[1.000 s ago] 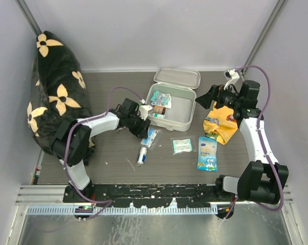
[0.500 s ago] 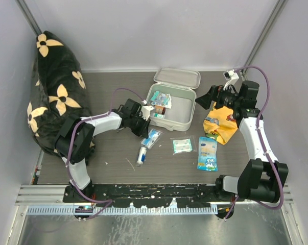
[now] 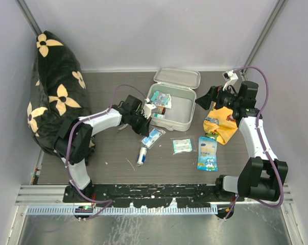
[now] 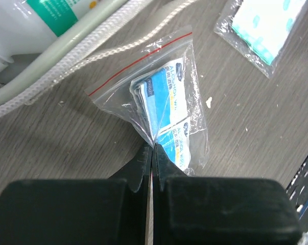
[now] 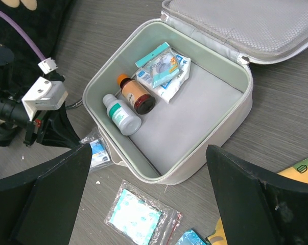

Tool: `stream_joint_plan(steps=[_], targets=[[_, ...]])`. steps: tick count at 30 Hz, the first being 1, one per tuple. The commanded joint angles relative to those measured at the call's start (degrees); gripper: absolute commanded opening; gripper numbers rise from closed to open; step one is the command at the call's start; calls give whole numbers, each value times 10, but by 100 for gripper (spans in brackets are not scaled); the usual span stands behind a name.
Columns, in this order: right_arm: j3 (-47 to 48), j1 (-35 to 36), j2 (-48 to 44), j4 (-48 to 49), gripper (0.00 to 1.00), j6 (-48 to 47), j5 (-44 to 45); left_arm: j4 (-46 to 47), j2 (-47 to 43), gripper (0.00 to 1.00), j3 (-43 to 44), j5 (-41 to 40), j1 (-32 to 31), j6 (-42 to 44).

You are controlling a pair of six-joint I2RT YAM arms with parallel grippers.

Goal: Organize the medicine kit

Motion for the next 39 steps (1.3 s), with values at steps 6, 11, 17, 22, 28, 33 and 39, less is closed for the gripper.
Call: stream_joint_plan(steps=[6, 11, 17, 22, 28, 33, 39], targets=[[6, -3, 2, 26, 100, -11, -6, -170, -58, 0, 92, 66, -2, 154], [10, -3, 4, 22, 100, -10, -11, -230, -58, 0, 150, 131, -2, 164], [12, -3, -7, 21, 100, -10, -13, -140, -44, 0, 201, 114, -2, 34], [15, -3, -15, 16, 100, -15, -10, -106, 15, 0, 292, 60, -2, -59], [22, -3, -29, 1, 100, -30, 2, -132, 128, 0, 440, 4, -2, -146], [29, -3, -39, -15, 100, -47, 24, -139, 209, 0, 540, -40, -4, -186], [35, -4, -42, -25, 100, -52, 53, -135, 272, 0, 605, -76, -18, -216]])
